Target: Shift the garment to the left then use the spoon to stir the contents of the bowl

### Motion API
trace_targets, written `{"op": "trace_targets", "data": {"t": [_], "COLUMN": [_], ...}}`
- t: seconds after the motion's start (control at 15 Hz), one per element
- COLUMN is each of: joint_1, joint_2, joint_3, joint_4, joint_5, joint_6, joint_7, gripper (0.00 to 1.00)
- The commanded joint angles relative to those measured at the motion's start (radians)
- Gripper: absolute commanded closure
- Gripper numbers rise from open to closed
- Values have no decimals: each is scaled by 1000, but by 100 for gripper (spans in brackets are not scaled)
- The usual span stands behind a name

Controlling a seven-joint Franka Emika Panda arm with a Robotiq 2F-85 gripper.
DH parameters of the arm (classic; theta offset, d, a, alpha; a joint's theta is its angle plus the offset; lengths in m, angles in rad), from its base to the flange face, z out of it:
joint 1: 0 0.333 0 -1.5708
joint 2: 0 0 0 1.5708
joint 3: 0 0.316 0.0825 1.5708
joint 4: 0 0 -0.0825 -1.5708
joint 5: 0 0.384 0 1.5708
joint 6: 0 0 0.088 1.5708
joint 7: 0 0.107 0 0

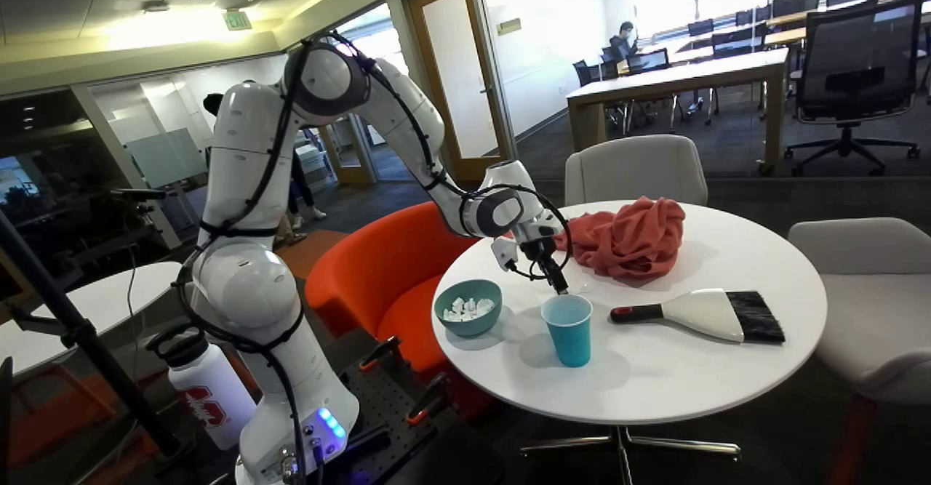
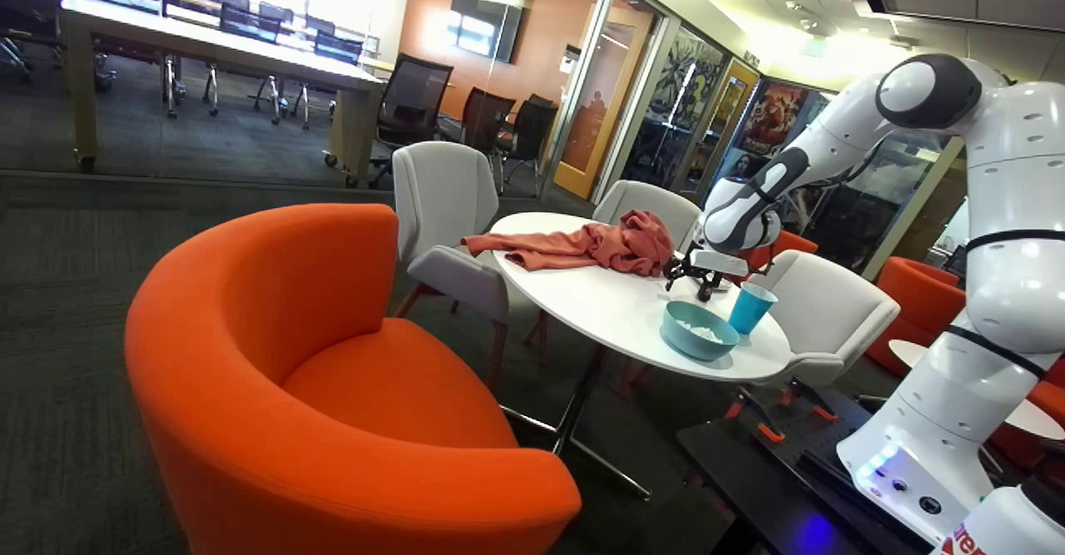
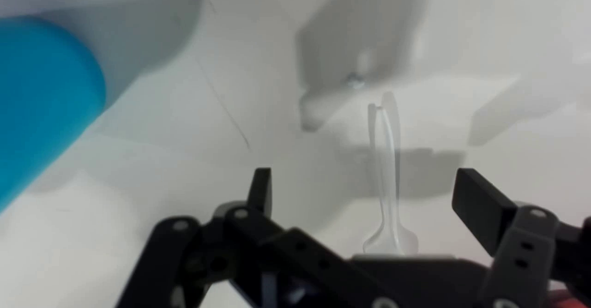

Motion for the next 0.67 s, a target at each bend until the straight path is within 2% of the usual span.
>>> {"op": "trace_targets", "data": {"t": [0.0, 0.6], "joint_1": [-18, -69], "joint_2": [15, 34], "joint_3": [15, 76], "joint_4": [2, 25], "joint_5": [59, 149], "joint_6": [38, 29], "joint_7": [-51, -128], "gripper": [0, 0]}}
